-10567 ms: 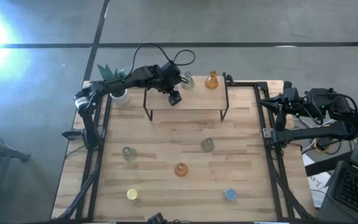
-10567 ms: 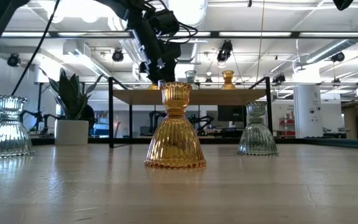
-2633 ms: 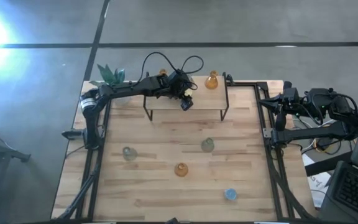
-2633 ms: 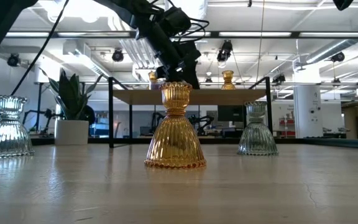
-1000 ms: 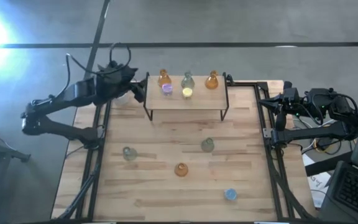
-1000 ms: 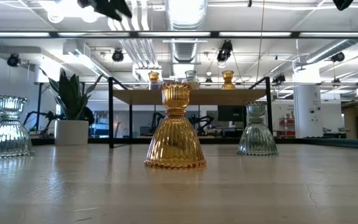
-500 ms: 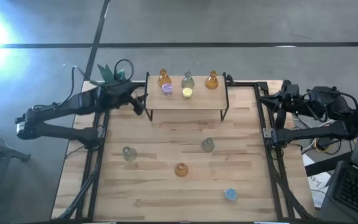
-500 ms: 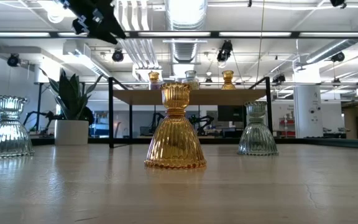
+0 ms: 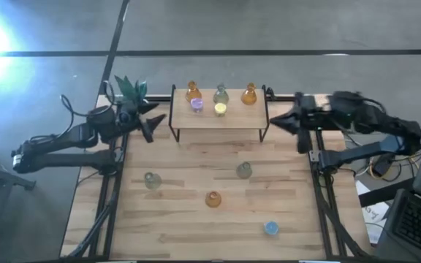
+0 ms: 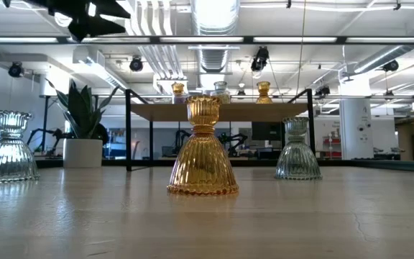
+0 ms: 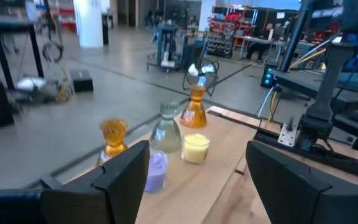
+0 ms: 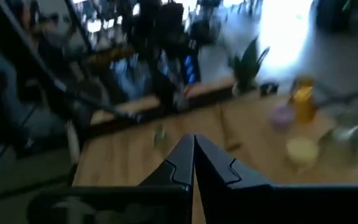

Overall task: Pick & Place candle stick holders
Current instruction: Put the blue scented candle on the shelf

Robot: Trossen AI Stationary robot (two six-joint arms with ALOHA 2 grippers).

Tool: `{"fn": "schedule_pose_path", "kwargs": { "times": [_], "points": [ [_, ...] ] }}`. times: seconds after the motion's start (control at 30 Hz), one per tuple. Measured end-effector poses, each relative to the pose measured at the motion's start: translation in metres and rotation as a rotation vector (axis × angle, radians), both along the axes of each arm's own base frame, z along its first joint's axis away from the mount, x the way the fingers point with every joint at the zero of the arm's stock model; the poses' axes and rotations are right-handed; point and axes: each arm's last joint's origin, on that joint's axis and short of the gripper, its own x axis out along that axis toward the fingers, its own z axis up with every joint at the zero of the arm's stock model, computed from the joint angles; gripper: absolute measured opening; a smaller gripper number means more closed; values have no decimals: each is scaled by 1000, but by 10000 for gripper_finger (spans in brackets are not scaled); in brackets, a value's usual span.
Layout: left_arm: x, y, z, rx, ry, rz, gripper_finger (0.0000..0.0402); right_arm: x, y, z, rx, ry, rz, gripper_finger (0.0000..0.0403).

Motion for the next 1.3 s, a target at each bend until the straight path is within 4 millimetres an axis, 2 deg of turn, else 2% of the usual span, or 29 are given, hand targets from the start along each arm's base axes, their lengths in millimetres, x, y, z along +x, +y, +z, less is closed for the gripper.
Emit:
{"fn": "schedule_pose_path", "kwargs": {
  "times": [0.2, 0.4, 0.6, 0.73, 0.83, 0.93, 1.03, 1.13, 1.3],
  "points": [
    [-13, -3, 11, 106, -11, 2, 273, 35, 21, -11, 175, 445, 125, 8],
    [-22, -5, 19, 180, -15, 46, 273, 33, 46, -11, 421, 809, 99, 9],
    [-25, -4, 20, 259, 34, 86, 273, 29, 66, -5, 560, 867, 77, 46],
    [-25, -4, 20, 289, 55, 87, 273, 29, 80, -17, 614, 956, 112, 85],
    [-26, -5, 21, 307, 59, 91, 272, 30, 88, -28, 575, 1006, 135, 112],
    [-26, -5, 20, 320, 74, 90, 273, 35, 94, -42, 450, 1036, 210, 133],
    [-25, -4, 20, 333, 85, 89, 272, 46, 98, -56, 375, 1042, 202, 141],
    [-26, -5, 20, 344, 89, 91, 271, 60, 105, -76, 367, 1089, 223, 142],
    [-26, -4, 20, 344, 94, 107, 270, 79, 128, -115, 451, 1240, 394, 168]
  ]
}}
